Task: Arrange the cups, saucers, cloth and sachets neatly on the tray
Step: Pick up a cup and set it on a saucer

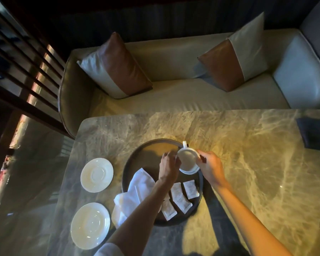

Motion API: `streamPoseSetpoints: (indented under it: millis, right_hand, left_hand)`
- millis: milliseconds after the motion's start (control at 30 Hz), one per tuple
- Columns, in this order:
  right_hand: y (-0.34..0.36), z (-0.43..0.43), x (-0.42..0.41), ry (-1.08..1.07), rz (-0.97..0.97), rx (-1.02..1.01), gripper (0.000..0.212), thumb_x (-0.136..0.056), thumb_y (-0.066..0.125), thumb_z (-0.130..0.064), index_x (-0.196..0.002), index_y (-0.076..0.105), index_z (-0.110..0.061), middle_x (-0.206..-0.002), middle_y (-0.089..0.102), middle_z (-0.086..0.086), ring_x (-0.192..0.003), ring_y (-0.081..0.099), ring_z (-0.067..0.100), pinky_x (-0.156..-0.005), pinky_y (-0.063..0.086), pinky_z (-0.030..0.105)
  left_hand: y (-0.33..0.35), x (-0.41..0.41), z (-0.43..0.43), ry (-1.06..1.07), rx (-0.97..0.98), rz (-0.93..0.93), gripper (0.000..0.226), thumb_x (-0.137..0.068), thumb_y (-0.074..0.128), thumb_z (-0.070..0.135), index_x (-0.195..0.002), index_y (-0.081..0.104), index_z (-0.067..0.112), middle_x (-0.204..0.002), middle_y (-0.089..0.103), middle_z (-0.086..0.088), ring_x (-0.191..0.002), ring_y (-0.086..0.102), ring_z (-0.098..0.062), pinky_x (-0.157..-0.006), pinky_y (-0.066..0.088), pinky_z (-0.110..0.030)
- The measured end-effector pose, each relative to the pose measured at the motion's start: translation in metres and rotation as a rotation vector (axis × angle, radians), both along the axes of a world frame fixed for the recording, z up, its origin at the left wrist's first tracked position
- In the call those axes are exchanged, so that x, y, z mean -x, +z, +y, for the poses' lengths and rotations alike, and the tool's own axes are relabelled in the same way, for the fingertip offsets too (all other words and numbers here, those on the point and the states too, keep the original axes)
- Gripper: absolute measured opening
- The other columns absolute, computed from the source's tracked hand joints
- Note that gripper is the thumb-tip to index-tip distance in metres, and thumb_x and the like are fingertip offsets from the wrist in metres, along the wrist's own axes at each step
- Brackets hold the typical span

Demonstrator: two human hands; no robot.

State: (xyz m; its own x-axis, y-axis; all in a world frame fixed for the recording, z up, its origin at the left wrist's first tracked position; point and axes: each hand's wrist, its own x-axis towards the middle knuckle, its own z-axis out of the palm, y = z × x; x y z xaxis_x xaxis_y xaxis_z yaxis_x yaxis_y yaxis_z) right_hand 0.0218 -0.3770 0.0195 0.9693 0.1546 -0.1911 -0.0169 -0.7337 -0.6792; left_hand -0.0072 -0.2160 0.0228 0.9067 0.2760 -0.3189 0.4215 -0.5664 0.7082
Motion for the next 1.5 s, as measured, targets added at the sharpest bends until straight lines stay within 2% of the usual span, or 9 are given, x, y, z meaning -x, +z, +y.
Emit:
streamPoseSetpoints:
  millis: [167,300,400,600,733,833,1000,1300,1500]
  right_hand:
    - [0.019,0.038,0.008,-0.078,0.069,-0.111,0.035,-0.093,0.063,-0.018,-0.126,0.066,-0.011,-0.110,0.064,0.008,-0.101,0.061,0.018,-0.083,0.044,0.023]
    - [0.035,0.094,0.043,-0.077,0.218,-0.280,0.036,-0.098,0.057,-0.017,-0.132,0.061,-0.008,-0.129,0.064,0.006,-0.116,0.062,0.024,-0.098,0.052,0.047]
    - [0.038,0.138,0.082,-0.073,0.265,-0.285,0.036,-0.098,0.055,-0.017,-0.133,0.060,-0.009,-0.127,0.067,0.008,-0.116,0.062,0.022,-0.099,0.051,0.043]
    - [0.023,0.224,0.162,-0.233,0.503,-0.486,0.028,-0.096,0.055,-0.003,-0.122,0.066,-0.009,-0.116,0.068,0.014,-0.109,0.065,0.033,-0.081,0.060,0.043]
    - [0.017,0.268,0.189,-0.235,0.670,-0.591,0.029,-0.098,0.054,-0.006,-0.124,0.062,-0.015,-0.121,0.066,0.015,-0.109,0.064,0.027,-0.085,0.058,0.034]
    - [0.011,0.296,0.190,-0.257,0.758,-0.666,0.035,-0.099,0.050,-0.005,-0.132,0.056,-0.013,-0.120,0.065,0.016,-0.112,0.063,0.029,-0.077,0.058,0.026]
    - [-0.008,0.330,0.166,-0.303,0.773,-0.631,0.037,-0.098,0.051,-0.004,-0.132,0.056,-0.017,-0.113,0.068,0.011,-0.099,0.067,0.022,-0.074,0.059,0.028]
    - [-0.050,0.365,0.117,-0.335,0.733,-0.476,0.042,-0.099,0.050,-0.008,-0.141,0.051,-0.016,-0.128,0.056,0.015,-0.098,0.061,0.025,-0.067,0.058,0.024]
    - [-0.065,0.364,0.106,-0.321,0.744,-0.446,0.040,-0.100,0.049,-0.009,-0.140,0.049,-0.016,-0.135,0.053,0.010,-0.109,0.057,0.026,-0.073,0.057,0.028]
  left_hand:
    - [0.020,0.029,0.037,0.072,0.192,-0.081,0.017,-0.097,0.053,0.019,-0.097,0.047,0.003,-0.090,0.064,-0.011,-0.081,0.060,-0.027,-0.065,0.051,-0.042]
    - [0.026,0.067,0.087,0.131,0.284,-0.017,0.010,-0.102,0.041,0.019,-0.099,0.038,0.011,-0.091,0.060,-0.007,-0.074,0.058,-0.014,-0.051,0.045,-0.016]
    - [0.028,0.102,0.133,0.173,0.236,-0.013,0.014,-0.100,0.046,0.018,-0.104,0.047,0.005,-0.091,0.059,-0.006,-0.083,0.058,-0.027,-0.069,0.050,-0.036]
    - [0.022,0.172,0.222,0.117,0.333,0.025,0.030,-0.087,0.044,0.031,-0.085,0.058,0.005,-0.076,0.060,-0.016,-0.072,0.055,-0.023,-0.074,0.052,-0.053]
    - [0.014,0.204,0.271,0.188,0.482,0.055,0.014,-0.098,0.051,0.014,-0.108,0.060,0.010,-0.100,0.067,-0.016,-0.084,0.065,-0.022,-0.077,0.056,-0.036]
    - [0.012,0.204,0.300,0.281,0.613,0.085,0.035,-0.092,0.060,0.017,-0.123,0.054,0.000,-0.112,0.062,-0.024,-0.098,0.063,-0.038,-0.085,0.056,-0.052]
    - [0.001,0.183,0.330,0.318,0.613,0.177,0.038,-0.098,0.052,0.009,-0.136,0.046,0.005,-0.127,0.057,-0.024,-0.116,0.058,-0.041,-0.091,0.052,-0.059]
    - [-0.035,0.130,0.347,0.410,0.513,0.284,0.042,-0.095,0.051,0.004,-0.136,0.047,0.005,-0.112,0.060,-0.023,-0.097,0.059,-0.033,-0.087,0.055,-0.055]
    - [-0.049,0.119,0.349,0.411,0.504,0.323,0.040,-0.094,0.048,0.000,-0.134,0.046,0.007,-0.125,0.056,-0.027,-0.110,0.056,-0.038,-0.090,0.054,-0.053]
